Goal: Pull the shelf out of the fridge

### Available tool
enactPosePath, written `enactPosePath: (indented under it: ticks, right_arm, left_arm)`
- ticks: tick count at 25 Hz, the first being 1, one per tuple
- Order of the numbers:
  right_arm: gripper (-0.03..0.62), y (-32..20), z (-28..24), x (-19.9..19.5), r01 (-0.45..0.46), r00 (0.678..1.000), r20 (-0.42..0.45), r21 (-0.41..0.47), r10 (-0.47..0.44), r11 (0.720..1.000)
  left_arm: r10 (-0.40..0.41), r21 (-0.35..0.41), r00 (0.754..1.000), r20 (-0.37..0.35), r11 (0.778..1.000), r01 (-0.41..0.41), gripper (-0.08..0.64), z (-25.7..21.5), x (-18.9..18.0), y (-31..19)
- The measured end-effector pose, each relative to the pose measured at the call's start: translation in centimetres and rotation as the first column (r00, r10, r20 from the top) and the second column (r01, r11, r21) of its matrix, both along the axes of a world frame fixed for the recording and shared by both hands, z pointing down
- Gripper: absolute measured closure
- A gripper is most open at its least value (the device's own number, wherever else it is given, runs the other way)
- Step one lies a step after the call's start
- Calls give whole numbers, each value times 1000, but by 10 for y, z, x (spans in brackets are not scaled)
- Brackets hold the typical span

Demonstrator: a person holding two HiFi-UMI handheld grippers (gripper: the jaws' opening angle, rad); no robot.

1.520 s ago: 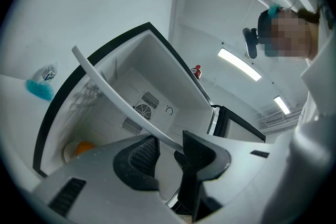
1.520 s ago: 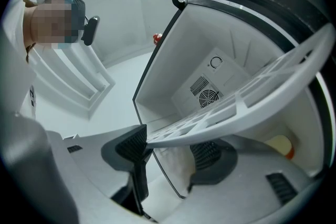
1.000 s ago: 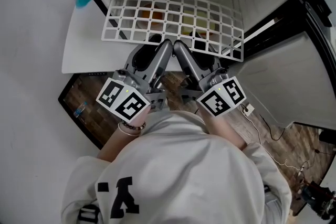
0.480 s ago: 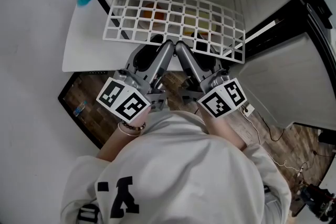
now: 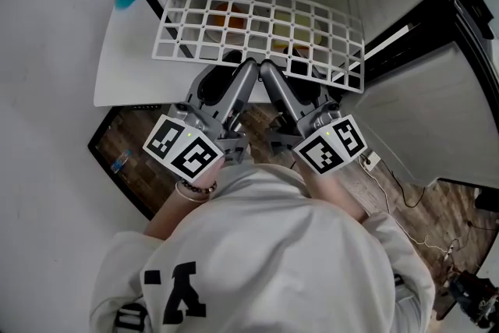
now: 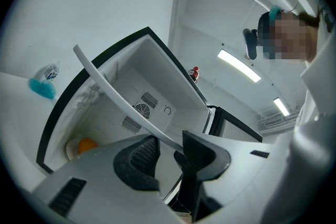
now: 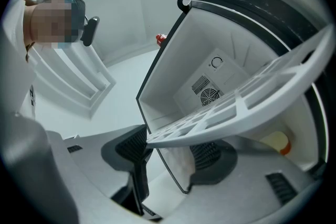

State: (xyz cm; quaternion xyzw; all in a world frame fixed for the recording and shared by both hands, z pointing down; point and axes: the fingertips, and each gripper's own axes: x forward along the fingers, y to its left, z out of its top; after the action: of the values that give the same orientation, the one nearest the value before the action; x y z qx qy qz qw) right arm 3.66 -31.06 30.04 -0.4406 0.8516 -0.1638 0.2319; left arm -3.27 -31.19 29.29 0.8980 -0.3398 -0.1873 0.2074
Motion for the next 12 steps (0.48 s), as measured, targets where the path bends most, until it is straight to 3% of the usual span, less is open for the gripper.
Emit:
enactPosePath:
  ticks: [12]
  right_arm:
    - [325, 7, 0, -3, -3, 1000, -1, 2, 3, 1000]
  left_arm:
    - [8, -2, 1000, -1, 1000, -8, 420, 0, -3, 7]
